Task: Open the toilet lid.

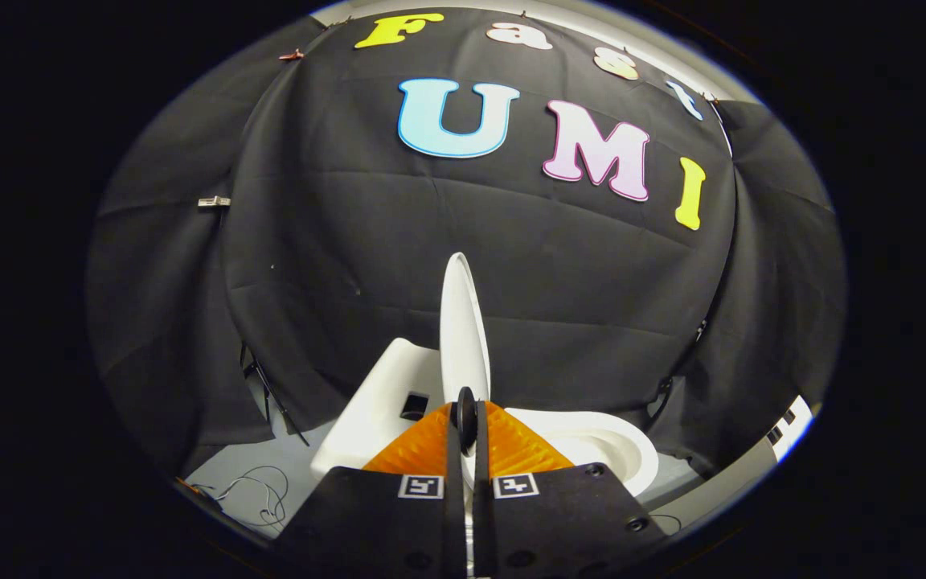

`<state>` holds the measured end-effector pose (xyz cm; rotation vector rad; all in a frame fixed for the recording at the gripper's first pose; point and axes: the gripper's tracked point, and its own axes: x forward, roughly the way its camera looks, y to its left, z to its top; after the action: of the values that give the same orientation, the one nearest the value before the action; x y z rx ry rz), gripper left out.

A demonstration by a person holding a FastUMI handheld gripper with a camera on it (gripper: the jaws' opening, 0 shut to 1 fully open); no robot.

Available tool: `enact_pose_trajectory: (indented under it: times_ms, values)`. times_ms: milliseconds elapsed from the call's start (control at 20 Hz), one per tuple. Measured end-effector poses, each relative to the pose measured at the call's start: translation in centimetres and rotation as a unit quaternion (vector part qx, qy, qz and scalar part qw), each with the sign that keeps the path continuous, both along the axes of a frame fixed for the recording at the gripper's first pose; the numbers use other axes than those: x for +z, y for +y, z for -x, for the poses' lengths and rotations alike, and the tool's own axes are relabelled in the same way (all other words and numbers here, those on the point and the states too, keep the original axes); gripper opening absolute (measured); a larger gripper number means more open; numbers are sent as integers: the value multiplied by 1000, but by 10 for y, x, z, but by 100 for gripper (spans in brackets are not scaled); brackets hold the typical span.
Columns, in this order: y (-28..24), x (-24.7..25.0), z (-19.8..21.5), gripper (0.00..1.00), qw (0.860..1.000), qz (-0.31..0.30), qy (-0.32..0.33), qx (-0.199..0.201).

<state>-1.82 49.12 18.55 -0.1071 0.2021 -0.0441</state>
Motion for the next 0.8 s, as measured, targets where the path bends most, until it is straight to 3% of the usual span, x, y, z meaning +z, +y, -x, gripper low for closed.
enact_pose_trajectory:
  times_ms: [150, 350, 450, 800]
  values:
    - [4, 0, 0, 10, 1000, -6, 3, 8]
    - [7, -15, 0, 25, 999, -17, 29, 21]
    - [4, -13, 0, 37, 999, -16, 28, 21]
    - [4, -11, 0, 100, 998, -17, 28, 44]
